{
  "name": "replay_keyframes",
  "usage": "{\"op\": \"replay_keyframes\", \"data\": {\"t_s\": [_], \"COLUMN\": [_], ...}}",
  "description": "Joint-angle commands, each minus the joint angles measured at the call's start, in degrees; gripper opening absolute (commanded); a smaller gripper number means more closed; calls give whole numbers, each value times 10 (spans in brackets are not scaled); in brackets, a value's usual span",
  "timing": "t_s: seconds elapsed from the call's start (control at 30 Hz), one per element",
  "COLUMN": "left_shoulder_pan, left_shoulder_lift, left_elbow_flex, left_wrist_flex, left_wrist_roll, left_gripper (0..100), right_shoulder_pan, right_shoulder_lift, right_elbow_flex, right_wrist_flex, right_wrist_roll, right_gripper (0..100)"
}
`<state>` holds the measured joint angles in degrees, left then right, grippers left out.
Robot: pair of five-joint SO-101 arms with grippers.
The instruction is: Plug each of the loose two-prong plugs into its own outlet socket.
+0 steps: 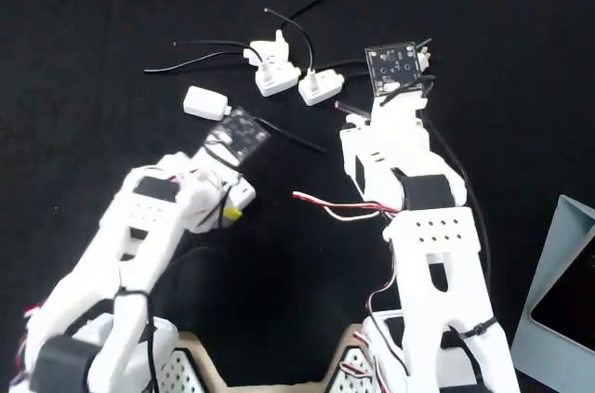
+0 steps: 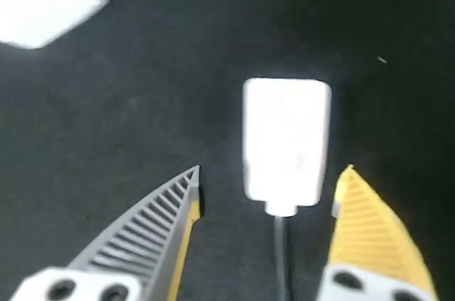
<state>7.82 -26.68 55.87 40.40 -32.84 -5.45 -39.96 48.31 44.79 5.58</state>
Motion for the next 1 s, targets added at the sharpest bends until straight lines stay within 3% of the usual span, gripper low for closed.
{"op": "replay_keyframes", "data": {"t_s": [0.0,0.13,0.27,0.47,0.67,0.97], "left_shoulder_pan": [-27,-73,-155,-246,-269,-274], "left_shoulder_lift": [-102,-194,-250,-285,-297,-297], "left_elbow_flex": [-6,-5,16,111,196,213], "left_wrist_flex": [62,121,164,133,72,62], "left_wrist_roll": [24,92,150,157,178,188], "left_gripper": [309,309,309,309,309,309], "right_shoulder_pan": [5,-15,-91,-198,-273,-283], "right_shoulder_lift": [-12,-11,-11,-10,33,195], "right_elbow_flex": [-2,-1,21,31,50,2], "right_wrist_flex": [-8,-8,-13,-16,-77,-142], "right_wrist_roll": [8,8,7,4,6,8], "right_gripper": [13,13,13,13,13,13]}}
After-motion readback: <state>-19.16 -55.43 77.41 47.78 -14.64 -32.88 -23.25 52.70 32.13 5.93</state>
